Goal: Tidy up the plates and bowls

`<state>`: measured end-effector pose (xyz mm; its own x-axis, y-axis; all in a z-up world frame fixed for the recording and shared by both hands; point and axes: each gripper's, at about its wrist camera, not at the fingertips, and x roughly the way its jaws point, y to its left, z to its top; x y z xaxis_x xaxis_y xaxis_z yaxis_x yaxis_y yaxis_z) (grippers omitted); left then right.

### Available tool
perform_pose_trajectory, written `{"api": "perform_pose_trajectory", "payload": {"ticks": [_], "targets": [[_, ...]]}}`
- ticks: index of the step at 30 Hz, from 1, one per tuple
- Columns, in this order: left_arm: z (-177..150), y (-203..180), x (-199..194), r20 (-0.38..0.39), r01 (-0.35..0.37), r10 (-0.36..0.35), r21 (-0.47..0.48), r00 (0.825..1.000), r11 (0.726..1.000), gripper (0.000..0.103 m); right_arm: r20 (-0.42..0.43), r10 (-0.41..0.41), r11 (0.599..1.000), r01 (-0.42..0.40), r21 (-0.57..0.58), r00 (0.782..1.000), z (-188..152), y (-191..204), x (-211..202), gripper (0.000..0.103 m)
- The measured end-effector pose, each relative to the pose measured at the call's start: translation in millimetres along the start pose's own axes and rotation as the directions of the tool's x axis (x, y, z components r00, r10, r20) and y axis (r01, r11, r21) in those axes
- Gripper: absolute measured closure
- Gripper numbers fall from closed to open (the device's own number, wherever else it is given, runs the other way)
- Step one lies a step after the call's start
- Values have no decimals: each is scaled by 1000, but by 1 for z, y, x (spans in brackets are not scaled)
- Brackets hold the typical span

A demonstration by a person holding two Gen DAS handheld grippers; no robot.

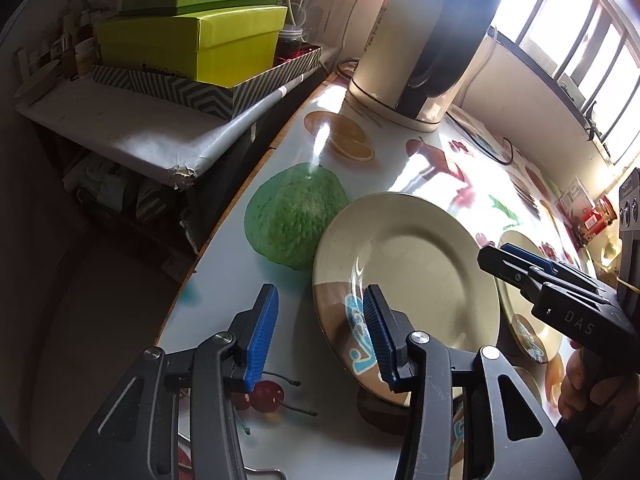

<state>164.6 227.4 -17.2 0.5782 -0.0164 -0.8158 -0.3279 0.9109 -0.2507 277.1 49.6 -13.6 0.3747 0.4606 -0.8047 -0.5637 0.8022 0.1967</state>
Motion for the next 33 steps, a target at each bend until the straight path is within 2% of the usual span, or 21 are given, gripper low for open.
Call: {"api": "perform_pose_trajectory", "payload": {"ticks": [3,6,11,15,20,29,33], "targets": [[-1,0,0,-2,6,-6,-3,1000,1000,58,7,18,1000,-18,-4,1000,3,0,1,62],[-1,1,2,-8,7,-7,-6,1000,1000,65,12,37,999,-37,-13,999,6,2,1,65],[-4,3,1,-11,11,-11,-9,1000,1000,65,-8,49,998,-49,-26,999,6,6,8,71],[-5,4,0,-10,12,-12,-14,1000,1000,65,-14,64,998,-64,-13,998,4,6,10,72],[-5,5,0,-17,23,-24,-24,1000,999,65,-17,64,998,-64,9,998,2,3,13,84],[-4,-2,2,-22,45,-45,-18,999,999,78,-16,72,997,-71,38,997,2,-1,12,88],[-4,-1,1,-19,40,-41,-29,999,999,78,-17,73,996,-72,45,997,3,-1,12,88]]}}
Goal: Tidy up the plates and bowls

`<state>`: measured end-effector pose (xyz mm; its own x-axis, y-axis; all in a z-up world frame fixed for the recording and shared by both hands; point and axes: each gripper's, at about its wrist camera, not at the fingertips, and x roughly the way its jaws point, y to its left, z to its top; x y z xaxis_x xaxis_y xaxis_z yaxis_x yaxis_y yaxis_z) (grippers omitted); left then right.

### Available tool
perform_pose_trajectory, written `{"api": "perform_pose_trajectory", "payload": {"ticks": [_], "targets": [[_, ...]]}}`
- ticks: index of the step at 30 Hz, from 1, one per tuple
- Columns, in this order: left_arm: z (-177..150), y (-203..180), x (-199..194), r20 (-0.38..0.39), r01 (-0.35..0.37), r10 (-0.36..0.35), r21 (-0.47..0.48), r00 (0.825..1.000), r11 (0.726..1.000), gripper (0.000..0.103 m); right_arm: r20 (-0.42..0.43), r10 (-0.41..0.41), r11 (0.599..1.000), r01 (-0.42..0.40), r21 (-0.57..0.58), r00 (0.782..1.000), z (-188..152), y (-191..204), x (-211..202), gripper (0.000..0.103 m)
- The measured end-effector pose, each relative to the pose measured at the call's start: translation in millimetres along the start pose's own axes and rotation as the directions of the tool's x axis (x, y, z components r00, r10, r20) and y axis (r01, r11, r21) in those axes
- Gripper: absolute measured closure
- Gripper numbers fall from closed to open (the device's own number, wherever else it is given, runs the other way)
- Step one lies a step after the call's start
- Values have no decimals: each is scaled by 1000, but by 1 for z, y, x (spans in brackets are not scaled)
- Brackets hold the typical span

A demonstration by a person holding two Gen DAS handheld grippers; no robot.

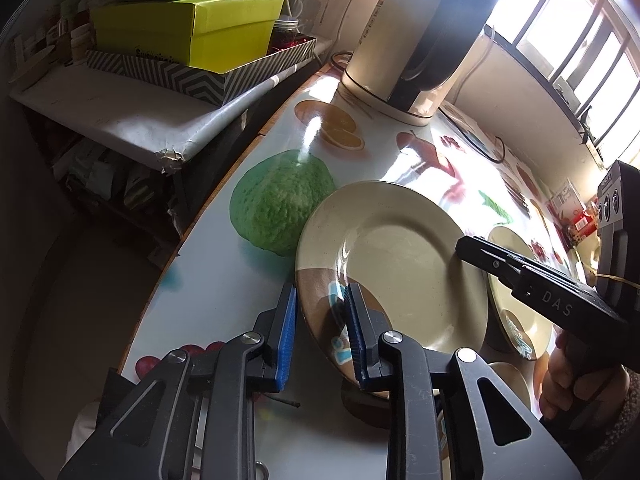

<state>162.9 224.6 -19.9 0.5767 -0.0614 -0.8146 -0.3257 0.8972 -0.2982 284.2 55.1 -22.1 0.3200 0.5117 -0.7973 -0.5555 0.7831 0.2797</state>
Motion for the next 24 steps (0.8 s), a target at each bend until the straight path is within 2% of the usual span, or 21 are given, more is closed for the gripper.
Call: {"api": "perform_pose_trajectory", "payload": {"ticks": [7,24], "targets": [[1,1,-1,-2,-15,15,-10,1000,1000,79,-4,24,999,-24,42,1000,0,-2,-1,88],[-2,-2,-22,16,-22,22,-17,1000,1000,79,21,42,997,-43,57,999,-5,6,-25,88]]}}
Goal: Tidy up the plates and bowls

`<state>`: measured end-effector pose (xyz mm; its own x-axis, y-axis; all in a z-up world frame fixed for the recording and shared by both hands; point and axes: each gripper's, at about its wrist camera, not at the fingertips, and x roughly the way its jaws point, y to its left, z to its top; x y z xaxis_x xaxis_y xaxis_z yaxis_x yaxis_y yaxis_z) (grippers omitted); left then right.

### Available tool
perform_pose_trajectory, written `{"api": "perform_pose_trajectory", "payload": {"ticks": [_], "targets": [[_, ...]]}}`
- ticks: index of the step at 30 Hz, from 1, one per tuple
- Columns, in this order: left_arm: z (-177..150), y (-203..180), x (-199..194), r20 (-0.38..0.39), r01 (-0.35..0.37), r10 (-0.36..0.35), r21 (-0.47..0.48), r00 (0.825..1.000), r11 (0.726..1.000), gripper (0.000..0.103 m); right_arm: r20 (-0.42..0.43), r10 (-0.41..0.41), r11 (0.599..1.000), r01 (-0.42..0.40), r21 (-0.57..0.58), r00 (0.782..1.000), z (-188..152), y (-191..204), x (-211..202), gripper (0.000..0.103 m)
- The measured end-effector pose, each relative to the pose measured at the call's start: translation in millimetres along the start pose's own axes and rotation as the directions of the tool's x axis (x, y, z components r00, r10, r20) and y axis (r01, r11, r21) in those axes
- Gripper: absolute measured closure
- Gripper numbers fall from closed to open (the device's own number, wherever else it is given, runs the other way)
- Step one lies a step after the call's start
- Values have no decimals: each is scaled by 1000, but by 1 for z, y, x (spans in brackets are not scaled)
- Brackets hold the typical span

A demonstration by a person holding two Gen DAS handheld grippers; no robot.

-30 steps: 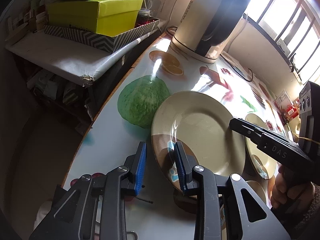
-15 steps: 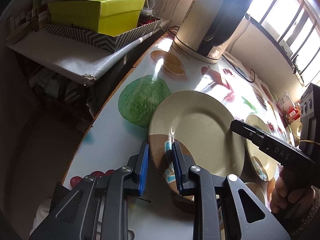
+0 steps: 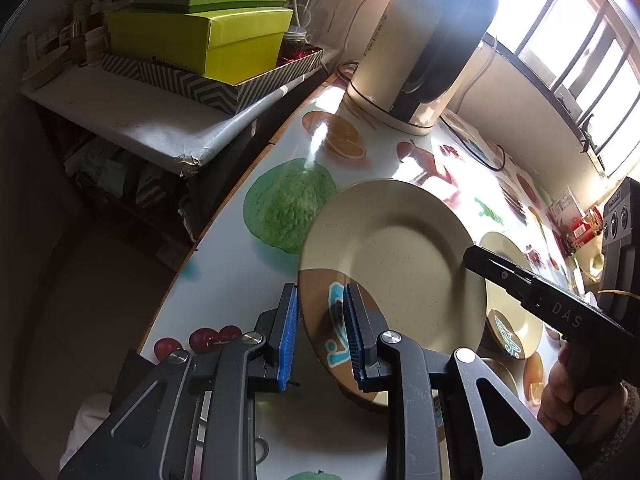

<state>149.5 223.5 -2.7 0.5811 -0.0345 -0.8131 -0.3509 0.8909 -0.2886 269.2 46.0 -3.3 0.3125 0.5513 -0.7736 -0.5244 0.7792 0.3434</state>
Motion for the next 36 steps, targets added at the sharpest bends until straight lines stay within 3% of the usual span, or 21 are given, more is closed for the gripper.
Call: {"api": "perform_pose_trajectory", "payload": {"ticks": [14,36], "targets": [[-13,-14,-23,16,29,-30,33,999,999,79,48,5,1000,-6,30,999,-15,0,-40,88],[-60,-53,-39,-22,84,-82,110,996,990,79,59,-53,992,45,121,997,-79,-26,-95,88]]}}
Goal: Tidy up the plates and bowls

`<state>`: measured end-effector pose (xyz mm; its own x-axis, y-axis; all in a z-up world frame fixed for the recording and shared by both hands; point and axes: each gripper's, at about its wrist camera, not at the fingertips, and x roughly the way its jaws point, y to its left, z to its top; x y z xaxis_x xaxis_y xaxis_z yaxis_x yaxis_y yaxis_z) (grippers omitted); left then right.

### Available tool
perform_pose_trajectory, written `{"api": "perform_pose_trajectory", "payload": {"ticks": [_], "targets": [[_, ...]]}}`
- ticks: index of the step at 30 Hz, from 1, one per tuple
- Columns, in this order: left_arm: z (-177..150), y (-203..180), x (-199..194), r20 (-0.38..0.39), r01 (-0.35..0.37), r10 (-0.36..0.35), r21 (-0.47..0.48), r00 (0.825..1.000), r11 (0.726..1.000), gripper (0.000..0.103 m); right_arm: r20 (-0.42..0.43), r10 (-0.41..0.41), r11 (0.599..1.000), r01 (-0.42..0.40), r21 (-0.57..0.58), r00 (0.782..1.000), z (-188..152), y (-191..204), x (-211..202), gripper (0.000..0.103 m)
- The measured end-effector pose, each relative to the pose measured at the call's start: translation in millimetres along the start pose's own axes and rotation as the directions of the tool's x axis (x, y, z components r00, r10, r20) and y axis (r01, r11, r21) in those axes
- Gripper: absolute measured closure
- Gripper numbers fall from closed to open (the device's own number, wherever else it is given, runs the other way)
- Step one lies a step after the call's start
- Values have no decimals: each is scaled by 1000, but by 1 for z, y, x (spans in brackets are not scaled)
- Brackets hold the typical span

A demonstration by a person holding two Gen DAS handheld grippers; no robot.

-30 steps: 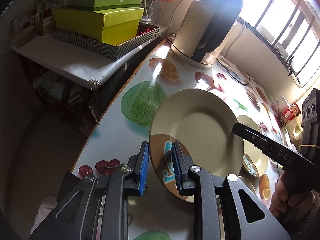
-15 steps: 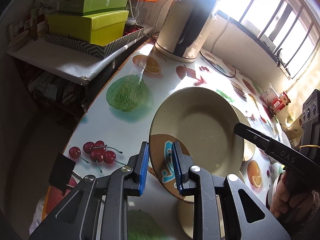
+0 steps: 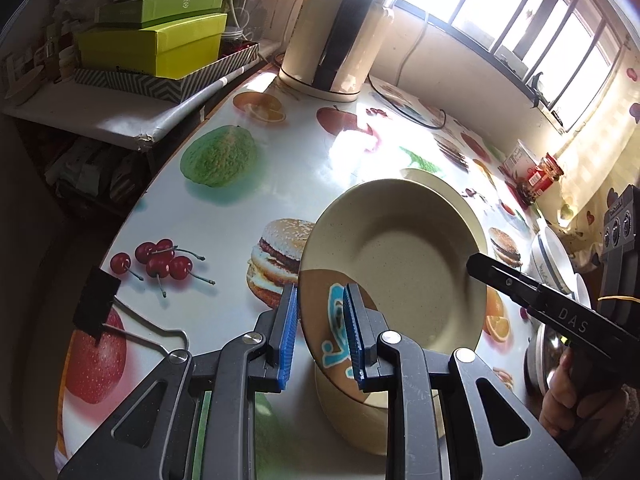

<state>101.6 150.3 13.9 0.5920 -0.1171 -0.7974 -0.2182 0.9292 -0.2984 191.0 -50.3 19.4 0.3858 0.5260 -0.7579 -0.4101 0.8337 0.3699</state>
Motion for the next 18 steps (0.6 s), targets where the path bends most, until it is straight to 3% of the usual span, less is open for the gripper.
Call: {"api": "perform_pose_trajectory", "payload": {"ticks": [18], "targets": [[-24,-15,5,-47,-4,6,45,999,999,79,-35,-23,998,25,51,999,-35,-18,-9,88]]}}
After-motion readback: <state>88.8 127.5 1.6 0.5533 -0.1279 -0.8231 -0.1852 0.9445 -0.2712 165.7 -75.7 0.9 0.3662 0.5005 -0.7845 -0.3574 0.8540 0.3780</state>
